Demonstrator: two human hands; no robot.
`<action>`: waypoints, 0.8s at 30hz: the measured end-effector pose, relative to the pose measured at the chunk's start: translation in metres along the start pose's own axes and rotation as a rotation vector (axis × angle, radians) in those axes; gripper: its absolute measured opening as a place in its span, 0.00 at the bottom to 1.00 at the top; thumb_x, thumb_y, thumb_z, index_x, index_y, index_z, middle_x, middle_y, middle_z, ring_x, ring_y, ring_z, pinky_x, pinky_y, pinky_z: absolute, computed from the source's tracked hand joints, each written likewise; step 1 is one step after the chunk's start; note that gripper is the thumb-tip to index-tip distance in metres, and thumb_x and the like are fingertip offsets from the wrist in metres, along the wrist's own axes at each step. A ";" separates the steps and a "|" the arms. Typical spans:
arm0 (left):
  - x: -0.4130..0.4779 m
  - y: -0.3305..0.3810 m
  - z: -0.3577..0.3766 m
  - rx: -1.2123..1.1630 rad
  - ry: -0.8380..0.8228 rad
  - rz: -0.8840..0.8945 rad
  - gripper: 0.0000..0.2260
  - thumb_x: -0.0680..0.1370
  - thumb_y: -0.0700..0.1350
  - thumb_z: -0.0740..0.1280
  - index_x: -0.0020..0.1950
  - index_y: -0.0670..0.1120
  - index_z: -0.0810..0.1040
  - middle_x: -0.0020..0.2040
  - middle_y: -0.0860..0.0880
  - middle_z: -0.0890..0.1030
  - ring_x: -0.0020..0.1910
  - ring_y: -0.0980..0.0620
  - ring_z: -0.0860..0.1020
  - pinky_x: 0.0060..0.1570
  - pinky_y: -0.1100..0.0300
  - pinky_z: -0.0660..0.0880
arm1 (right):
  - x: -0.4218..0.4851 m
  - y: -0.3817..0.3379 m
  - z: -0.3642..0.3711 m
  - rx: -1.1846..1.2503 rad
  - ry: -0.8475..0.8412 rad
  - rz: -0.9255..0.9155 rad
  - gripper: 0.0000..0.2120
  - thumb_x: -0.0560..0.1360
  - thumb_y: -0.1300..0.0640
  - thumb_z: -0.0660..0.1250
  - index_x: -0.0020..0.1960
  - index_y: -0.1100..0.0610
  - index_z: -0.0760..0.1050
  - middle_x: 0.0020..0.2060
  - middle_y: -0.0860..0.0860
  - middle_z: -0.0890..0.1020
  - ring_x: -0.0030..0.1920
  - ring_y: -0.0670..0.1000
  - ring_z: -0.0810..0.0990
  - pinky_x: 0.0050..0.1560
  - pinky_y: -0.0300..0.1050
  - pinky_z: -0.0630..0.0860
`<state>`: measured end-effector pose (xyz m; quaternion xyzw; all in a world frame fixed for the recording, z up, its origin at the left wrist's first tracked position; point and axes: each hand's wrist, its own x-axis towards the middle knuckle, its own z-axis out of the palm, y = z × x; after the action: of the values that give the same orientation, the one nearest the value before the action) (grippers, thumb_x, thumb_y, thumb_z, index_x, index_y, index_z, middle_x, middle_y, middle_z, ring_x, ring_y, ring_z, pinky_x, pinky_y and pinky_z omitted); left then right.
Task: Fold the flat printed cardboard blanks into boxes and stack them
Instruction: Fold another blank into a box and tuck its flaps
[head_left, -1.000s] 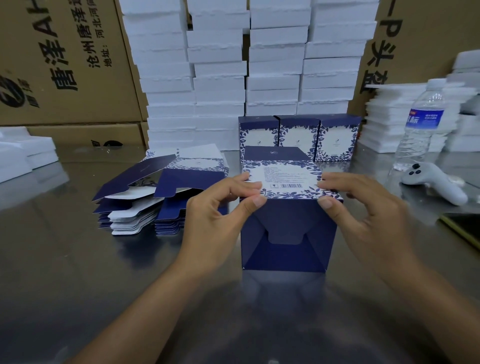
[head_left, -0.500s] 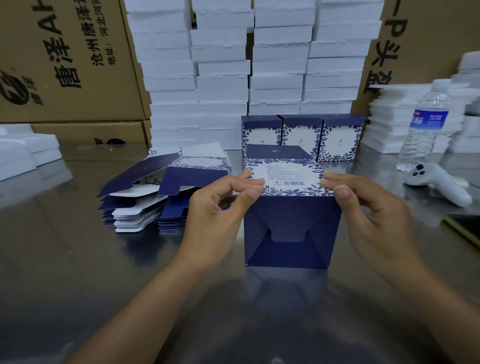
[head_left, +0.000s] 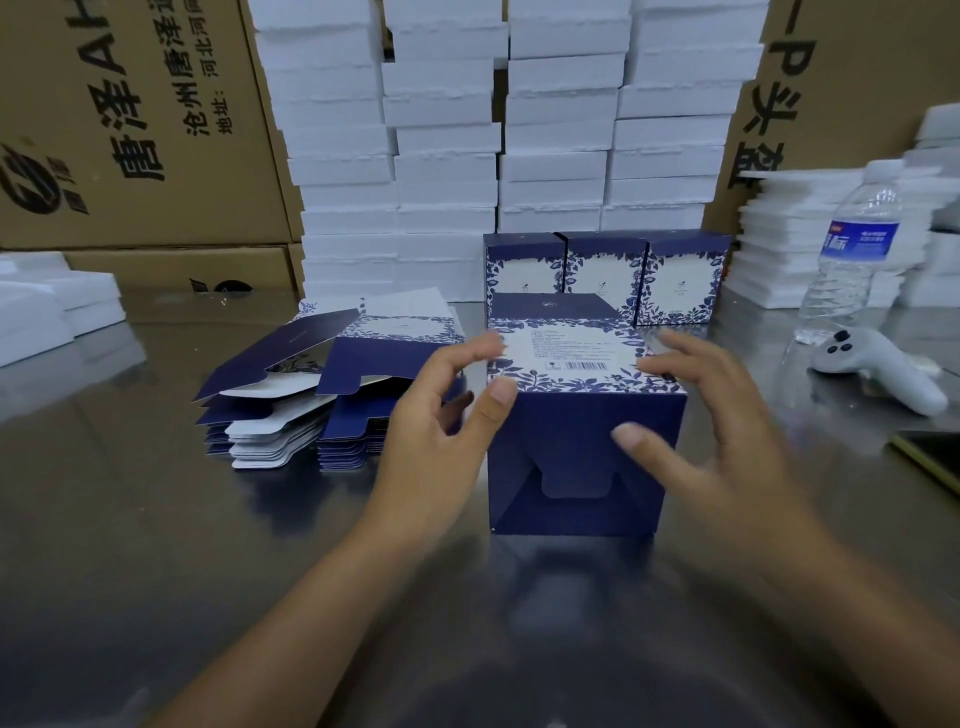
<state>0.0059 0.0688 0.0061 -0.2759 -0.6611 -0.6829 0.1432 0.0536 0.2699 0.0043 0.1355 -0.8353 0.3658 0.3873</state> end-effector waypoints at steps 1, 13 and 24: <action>0.000 -0.004 -0.001 0.028 -0.029 -0.028 0.15 0.73 0.58 0.66 0.59 0.61 0.73 0.62 0.67 0.74 0.65 0.68 0.69 0.61 0.70 0.68 | -0.001 0.000 0.001 -0.008 -0.038 0.023 0.22 0.67 0.35 0.69 0.57 0.37 0.66 0.67 0.39 0.66 0.70 0.39 0.62 0.67 0.28 0.57; -0.009 -0.005 0.007 0.110 -0.141 -0.046 0.32 0.74 0.44 0.71 0.70 0.67 0.60 0.62 0.73 0.71 0.63 0.66 0.72 0.52 0.69 0.75 | -0.003 -0.005 0.007 0.000 0.015 0.005 0.29 0.67 0.54 0.75 0.59 0.39 0.62 0.63 0.33 0.64 0.66 0.30 0.61 0.64 0.24 0.57; -0.011 0.006 0.010 0.191 -0.077 0.002 0.32 0.75 0.47 0.70 0.69 0.71 0.59 0.61 0.74 0.72 0.62 0.67 0.72 0.56 0.73 0.71 | -0.004 -0.011 0.008 0.024 0.107 -0.019 0.30 0.67 0.56 0.74 0.61 0.41 0.62 0.63 0.30 0.64 0.68 0.33 0.64 0.65 0.29 0.61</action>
<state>0.0204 0.0764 0.0045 -0.2877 -0.7278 -0.6056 0.1441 0.0578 0.2562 0.0032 0.1283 -0.8077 0.3790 0.4331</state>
